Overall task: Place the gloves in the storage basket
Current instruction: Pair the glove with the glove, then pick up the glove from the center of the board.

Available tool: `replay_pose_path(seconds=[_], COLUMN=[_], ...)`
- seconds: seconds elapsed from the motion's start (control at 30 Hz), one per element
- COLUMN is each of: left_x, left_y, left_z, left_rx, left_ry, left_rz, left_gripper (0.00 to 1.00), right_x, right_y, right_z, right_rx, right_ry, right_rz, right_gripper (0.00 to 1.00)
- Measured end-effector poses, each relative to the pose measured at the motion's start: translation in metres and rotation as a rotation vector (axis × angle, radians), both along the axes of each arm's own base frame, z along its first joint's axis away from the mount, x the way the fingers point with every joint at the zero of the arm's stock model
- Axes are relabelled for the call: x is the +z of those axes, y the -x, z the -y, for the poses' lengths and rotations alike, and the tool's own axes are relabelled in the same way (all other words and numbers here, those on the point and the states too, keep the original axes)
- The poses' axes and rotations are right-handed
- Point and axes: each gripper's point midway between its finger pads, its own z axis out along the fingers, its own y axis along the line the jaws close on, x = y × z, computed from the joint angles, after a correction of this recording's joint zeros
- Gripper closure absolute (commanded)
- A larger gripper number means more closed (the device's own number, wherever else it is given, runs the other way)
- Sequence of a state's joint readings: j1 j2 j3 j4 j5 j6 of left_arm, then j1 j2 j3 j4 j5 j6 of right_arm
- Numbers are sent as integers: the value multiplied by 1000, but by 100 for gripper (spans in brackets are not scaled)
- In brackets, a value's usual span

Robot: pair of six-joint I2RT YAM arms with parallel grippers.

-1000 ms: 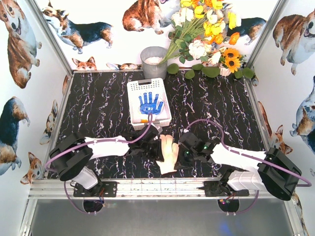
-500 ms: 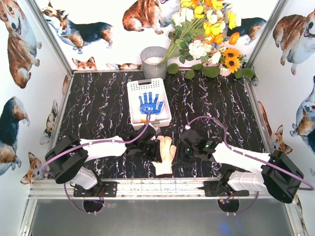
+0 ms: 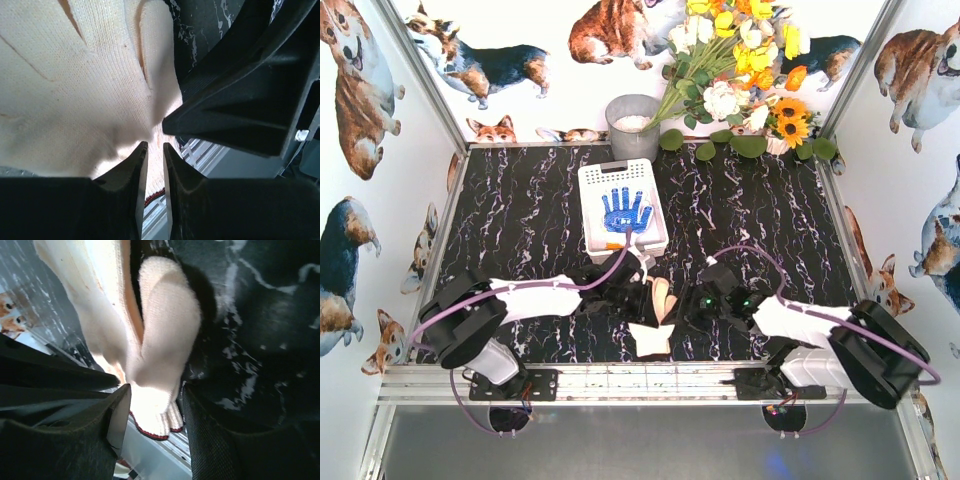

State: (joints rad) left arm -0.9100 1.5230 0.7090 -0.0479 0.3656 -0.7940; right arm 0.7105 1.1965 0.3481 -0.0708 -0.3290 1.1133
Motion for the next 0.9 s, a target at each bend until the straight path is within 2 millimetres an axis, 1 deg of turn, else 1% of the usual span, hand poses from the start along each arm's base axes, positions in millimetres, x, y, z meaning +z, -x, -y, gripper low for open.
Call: replay_pose_path(seconds=[0.13,0.27,0.43,0.57,0.7,0.9], left_x=[-11,-28,-29,-29,-29,-29], left_y=[3,7,1,1,1,0], left_z=[0,-10,-17,-17,-17,-18], left_rx=[-15,-5,30,35,36,40], left_ry=[-5,-39,-9,10,26,47], left_rz=[-21,-66,-106,-119,-130,-134], left_gripper=[90,93,93,93,93,91], right_x=[-1,-1,0,0,-2,-10], right_y=[-1,-2,-2,-1,1,4], right_z=[-13,-19,-22,-24,-28,-32], right_rx=[5,3,1,8,16,13], right_ry=[-71,-118,-147,-162,-180,-190], right_rz=[-22,-23,-28,-34,-45,-78], right_gripper=[53,53,53,56,66,90])
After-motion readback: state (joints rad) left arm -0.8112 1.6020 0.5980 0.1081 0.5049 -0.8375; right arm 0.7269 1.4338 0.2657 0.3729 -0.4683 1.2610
